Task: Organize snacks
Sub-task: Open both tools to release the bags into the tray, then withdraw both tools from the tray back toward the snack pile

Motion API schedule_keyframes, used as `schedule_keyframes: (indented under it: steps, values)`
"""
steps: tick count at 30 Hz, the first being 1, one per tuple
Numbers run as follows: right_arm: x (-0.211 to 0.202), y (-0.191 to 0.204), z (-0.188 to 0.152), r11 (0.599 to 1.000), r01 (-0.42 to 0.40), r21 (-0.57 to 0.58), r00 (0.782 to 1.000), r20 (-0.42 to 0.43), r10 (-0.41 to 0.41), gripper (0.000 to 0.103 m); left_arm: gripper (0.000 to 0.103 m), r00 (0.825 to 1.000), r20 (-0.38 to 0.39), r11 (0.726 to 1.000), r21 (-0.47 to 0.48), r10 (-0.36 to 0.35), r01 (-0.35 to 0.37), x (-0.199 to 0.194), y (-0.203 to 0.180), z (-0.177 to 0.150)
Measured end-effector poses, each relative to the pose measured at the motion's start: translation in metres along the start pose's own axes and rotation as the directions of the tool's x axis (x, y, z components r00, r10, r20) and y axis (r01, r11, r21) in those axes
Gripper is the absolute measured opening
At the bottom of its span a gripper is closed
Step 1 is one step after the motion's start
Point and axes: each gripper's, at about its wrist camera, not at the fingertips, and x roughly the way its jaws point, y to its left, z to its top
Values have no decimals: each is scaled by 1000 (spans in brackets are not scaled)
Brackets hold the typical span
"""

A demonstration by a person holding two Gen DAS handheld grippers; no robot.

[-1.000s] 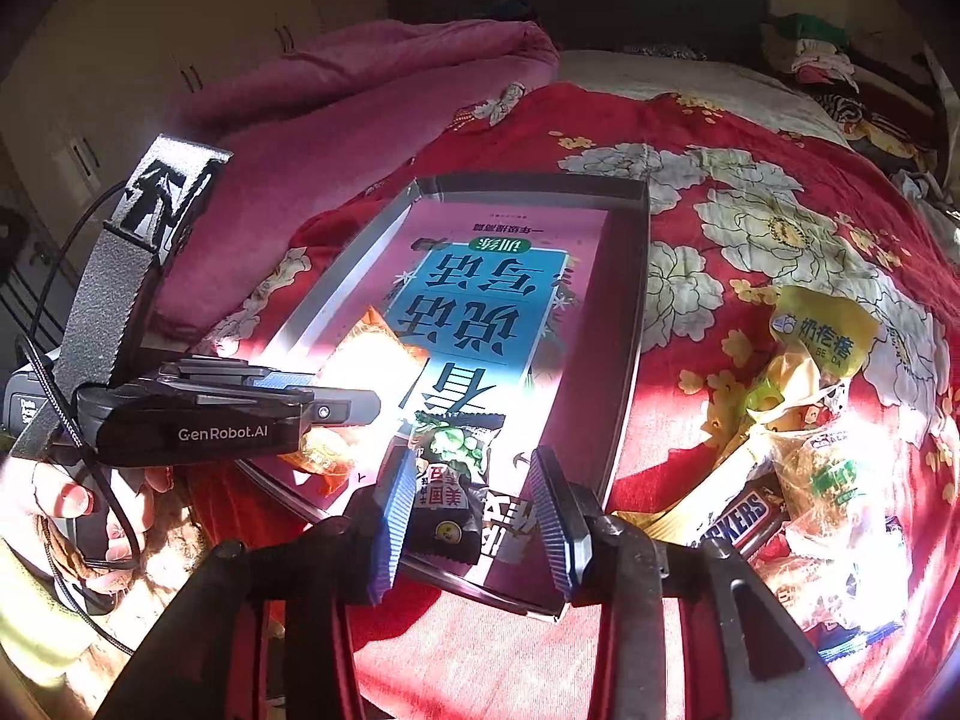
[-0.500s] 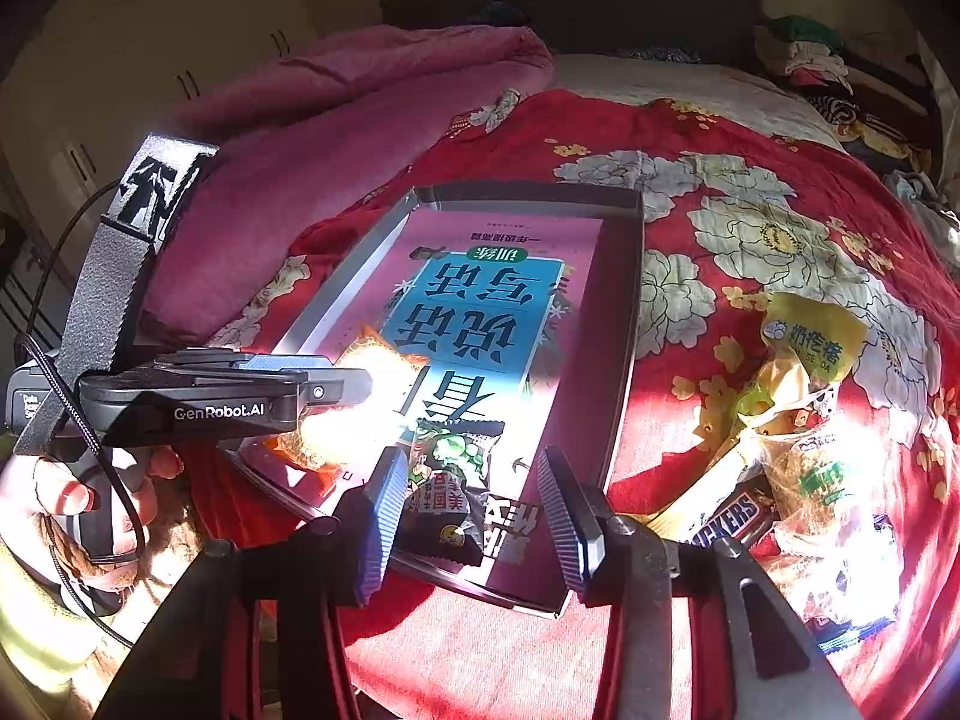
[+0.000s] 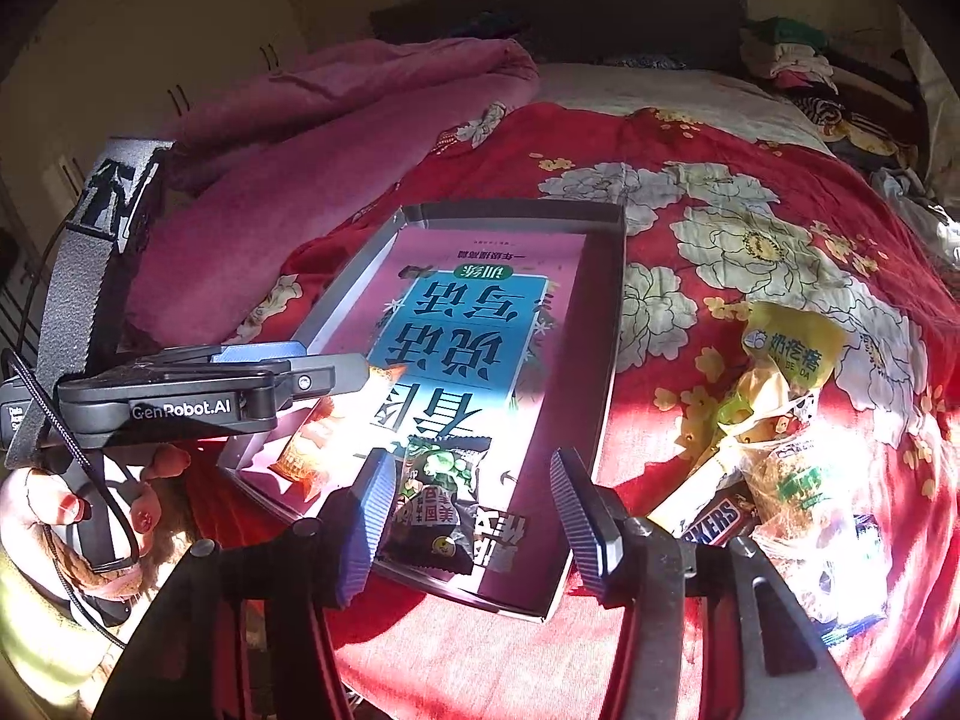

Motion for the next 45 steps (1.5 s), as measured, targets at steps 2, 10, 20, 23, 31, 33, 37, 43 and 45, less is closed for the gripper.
schedule_keyframes:
  steps: [2,10,20,23,31,33,37,43,45]
  values:
    - [-3,0,1,1000,9,-1,1000,20,-9,55,72,1000,5,1000,2,-5,5,-2,-2,0]
    - [-16,-7,6,999,34,27,996,76,-36,65,76,999,40,1000,28,-13,12,-16,-14,2]
    - [-34,-15,10,998,54,44,989,133,-59,72,76,999,33,999,38,-18,17,-27,-41,-2]
    - [-41,-18,11,997,58,52,986,155,-65,73,76,999,35,999,49,-22,20,-31,-51,-4]
    - [-61,-33,10,994,31,100,977,207,-51,77,76,999,21,999,47,-28,27,-34,-70,-12]
    - [-66,-37,9,993,28,111,974,219,-51,77,76,999,26,998,50,-33,32,-36,-76,-12]
    - [-77,-45,7,992,32,124,968,245,-62,78,76,998,33,996,71,-53,51,-41,-89,-11]
    - [-90,-60,2,987,39,157,959,273,-82,80,76,998,30,994,103,-50,47,-43,-104,-15]
    - [-94,-64,1,985,40,165,957,277,-86,80,76,998,29,993,110,-48,44,-44,-108,-16]
